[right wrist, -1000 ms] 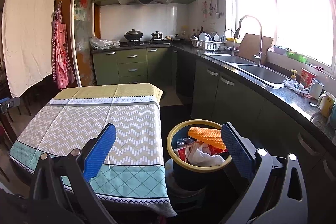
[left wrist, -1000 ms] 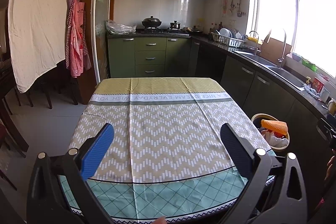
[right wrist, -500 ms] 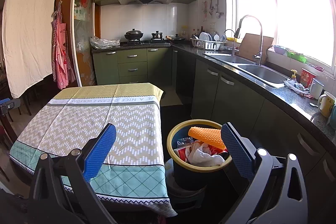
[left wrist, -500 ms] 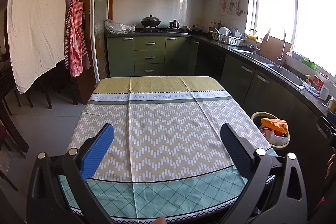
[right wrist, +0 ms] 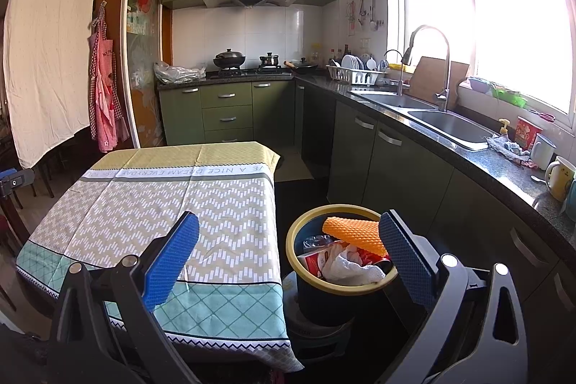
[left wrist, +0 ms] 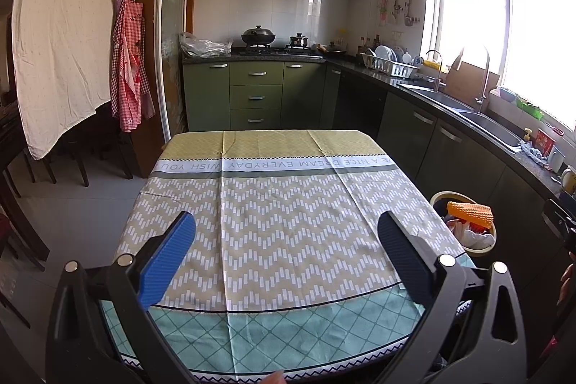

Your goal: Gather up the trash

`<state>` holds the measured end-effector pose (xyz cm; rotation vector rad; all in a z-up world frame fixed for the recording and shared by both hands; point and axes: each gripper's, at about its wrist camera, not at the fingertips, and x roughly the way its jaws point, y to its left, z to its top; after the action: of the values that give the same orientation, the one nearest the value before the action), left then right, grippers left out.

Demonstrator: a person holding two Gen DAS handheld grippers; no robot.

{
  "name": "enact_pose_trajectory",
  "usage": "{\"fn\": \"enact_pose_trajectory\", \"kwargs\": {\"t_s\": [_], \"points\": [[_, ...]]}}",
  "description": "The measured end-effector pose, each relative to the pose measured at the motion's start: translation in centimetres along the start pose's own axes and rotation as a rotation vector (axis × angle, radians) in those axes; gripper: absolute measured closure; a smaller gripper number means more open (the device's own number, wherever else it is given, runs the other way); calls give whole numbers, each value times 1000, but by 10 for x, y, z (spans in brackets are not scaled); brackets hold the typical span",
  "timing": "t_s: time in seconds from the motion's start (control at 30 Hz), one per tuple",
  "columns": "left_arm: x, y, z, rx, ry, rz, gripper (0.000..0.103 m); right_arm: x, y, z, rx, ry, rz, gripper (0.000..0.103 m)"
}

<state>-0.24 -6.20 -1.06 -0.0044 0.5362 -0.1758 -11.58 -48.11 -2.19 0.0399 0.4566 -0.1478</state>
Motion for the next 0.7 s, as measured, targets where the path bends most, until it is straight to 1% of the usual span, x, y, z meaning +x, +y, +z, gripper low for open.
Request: {"fn": "enact_pose_trajectory", "kwargs": {"t_s": [0.7], "points": [[1,0,-4,3,5,-4,6,2,0,-1,-1,5,-2,5]]}}
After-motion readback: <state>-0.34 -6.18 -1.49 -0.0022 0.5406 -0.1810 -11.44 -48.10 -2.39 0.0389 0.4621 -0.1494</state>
